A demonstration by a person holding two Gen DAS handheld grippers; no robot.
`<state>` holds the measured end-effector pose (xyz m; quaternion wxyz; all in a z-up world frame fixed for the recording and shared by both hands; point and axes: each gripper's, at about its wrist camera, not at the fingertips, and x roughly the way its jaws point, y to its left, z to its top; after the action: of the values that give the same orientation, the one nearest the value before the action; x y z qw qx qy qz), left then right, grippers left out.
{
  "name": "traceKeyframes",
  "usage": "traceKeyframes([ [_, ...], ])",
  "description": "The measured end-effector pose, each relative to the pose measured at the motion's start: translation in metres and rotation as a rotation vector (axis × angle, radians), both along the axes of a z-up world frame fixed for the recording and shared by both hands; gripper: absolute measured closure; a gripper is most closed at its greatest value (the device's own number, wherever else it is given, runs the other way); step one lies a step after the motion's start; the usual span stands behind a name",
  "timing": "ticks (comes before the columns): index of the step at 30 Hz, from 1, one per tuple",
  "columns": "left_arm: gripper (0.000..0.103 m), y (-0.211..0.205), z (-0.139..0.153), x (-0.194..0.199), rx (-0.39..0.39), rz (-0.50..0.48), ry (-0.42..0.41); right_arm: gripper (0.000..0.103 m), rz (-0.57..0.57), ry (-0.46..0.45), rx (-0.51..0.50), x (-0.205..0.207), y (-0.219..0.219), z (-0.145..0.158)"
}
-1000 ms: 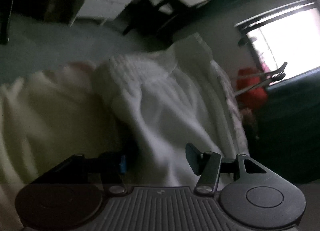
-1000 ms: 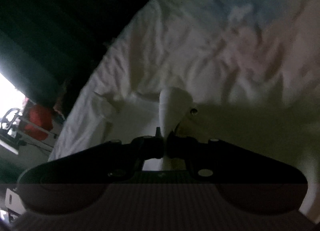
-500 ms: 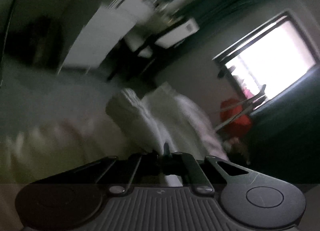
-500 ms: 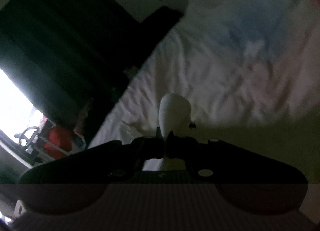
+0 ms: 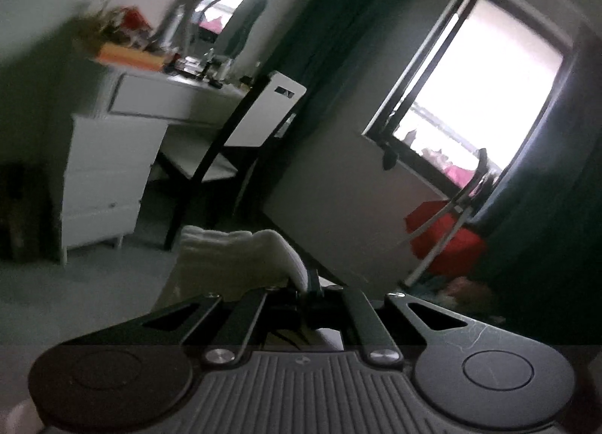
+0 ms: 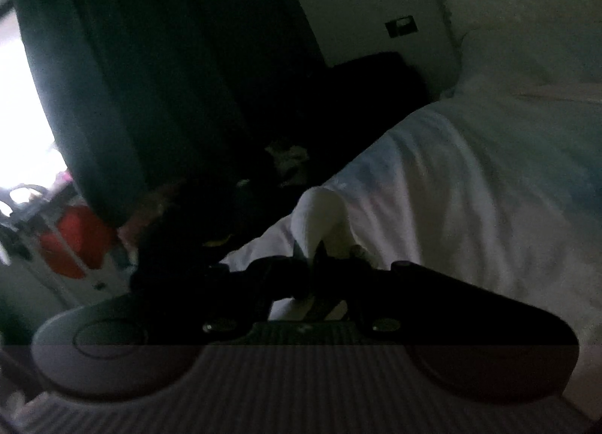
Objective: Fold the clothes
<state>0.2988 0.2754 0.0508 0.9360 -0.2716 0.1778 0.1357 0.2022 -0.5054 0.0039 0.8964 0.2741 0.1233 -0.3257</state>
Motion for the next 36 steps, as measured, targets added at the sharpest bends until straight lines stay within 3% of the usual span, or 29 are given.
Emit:
traceKeyframes([
  [3, 0.1, -0.017, -0.033, 0.067, 0.036, 0.016, 0.075, 0.097, -0.004, 0.068, -0.018, 0.062, -0.009, -0.035],
  [7, 0.1, -0.034, -0.081, 0.137, 0.088, 0.036, 0.194, 0.097, 0.015, 0.161, -0.045, 0.115, -0.017, -0.084],
  [10, 0.099, -0.039, -0.113, 0.172, 0.112, 0.041, 0.29, 0.097, 0.045, 0.165, -0.01, 0.114, -0.02, -0.093],
  [14, 0.092, -0.038, -0.128, 0.175, 0.104, 0.018, 0.349, 0.094, 0.085, 0.171, 0.037, 0.113, -0.024, -0.104],
  [16, 0.078, -0.035, -0.125, 0.167, 0.081, -0.005, 0.35, 0.078, 0.105, 0.174, 0.06, 0.113, -0.026, -0.11],
  [17, 0.062, -0.033, -0.123, 0.162, 0.07, -0.015, 0.343, 0.073, 0.115, 0.175, 0.072, 0.113, -0.026, -0.112],
  [19, 0.041, -0.033, -0.114, 0.144, 0.043, -0.036, 0.322, 0.03, 0.133, 0.152, 0.109, 0.102, -0.029, -0.111],
  [20, 0.029, -0.034, -0.11, 0.132, 0.033, -0.048, 0.306, 0.023, 0.146, 0.119, 0.134, 0.088, -0.026, -0.107],
  [21, 0.024, -0.035, -0.105, 0.121, 0.023, -0.061, 0.287, 0.023, 0.158, 0.088, 0.157, 0.075, -0.023, -0.104],
  [25, 0.021, -0.037, -0.089, 0.061, -0.045, -0.108, 0.202, 0.024, 0.188, 0.011, 0.211, 0.017, -0.008, -0.094],
  [30, 0.013, -0.034, -0.089, -0.03, -0.213, -0.11, 0.113, 0.023, 0.21, -0.065, 0.339, -0.048, 0.01, -0.097],
  [34, 0.012, -0.028, -0.105, -0.086, -0.32, -0.094, 0.129, 0.022, 0.229, -0.095, 0.472, -0.086, 0.027, -0.109],
  [36, 0.012, -0.024, -0.116, -0.101, -0.364, -0.081, 0.154, 0.022, 0.28, -0.074, 0.563, -0.086, 0.033, -0.125],
])
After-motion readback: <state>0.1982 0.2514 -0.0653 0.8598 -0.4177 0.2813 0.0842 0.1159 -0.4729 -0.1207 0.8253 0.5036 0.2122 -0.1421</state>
